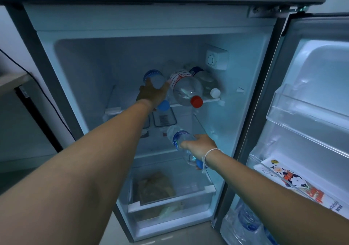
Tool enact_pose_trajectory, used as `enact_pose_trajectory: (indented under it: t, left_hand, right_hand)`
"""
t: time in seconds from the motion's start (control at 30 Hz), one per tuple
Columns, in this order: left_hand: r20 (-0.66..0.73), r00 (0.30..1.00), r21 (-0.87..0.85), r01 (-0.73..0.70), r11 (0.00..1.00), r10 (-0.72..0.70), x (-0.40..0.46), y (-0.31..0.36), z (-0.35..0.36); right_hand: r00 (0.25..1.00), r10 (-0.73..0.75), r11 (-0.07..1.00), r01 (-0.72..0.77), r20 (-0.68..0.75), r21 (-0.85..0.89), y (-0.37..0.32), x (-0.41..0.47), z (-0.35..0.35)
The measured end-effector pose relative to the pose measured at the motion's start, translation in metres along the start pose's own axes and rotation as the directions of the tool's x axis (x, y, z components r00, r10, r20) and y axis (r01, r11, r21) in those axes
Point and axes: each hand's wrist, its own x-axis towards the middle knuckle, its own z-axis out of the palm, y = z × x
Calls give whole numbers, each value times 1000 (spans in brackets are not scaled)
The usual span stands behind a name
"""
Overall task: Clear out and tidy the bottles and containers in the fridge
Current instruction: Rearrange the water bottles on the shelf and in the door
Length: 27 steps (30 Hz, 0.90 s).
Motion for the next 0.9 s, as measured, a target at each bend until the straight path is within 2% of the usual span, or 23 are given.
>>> enact_pose_trajectory:
  t: [0.1, 0.17, 0.3, 0.4, 0.57, 0.67, 0.77, 0.9]
  left_hand:
    - [22, 1000, 19, 18, 1000, -18, -1, 0, -8]
    - [-12, 1000, 23, 4, 1000, -4, -5, -1, -13]
    - [-199, 972, 150, -98, 984, 127, -23, 1, -30]
    - [-248, 931, 213, -216, 953, 266, -43, 3, -44]
    - [-102, 875, 262, -435, 862, 473, -90, 9, -36]
    - [-3, 835, 256, -531, 808, 550, -118, 12, -17]
    - [164, 764, 227, -645, 730, 625, -146, 16, 8]
    - [319, 675, 190, -733, 653, 666, -180, 25, 44]
  right_hand:
    - [1000, 10, 1000, -10, 7, -16, 2, -1, 0]
    - [1000, 18, 999, -18, -1, -34, 3, -4, 0]
    - [1000, 16, 998, -17, -4, -54, 4, -19, -2]
    - [999, 20, 994, -22, -26, -107, 9, -35, -6]
    - [999, 6, 980, -16, -50, -198, 27, -67, -18]
    - [998, 20, 971, -35, -62, -238, 38, -90, -28]
    - [996, 30, 954, -55, -88, -295, 52, -116, -41]
    - [991, 87, 946, -115, -106, -302, 73, -152, -60]
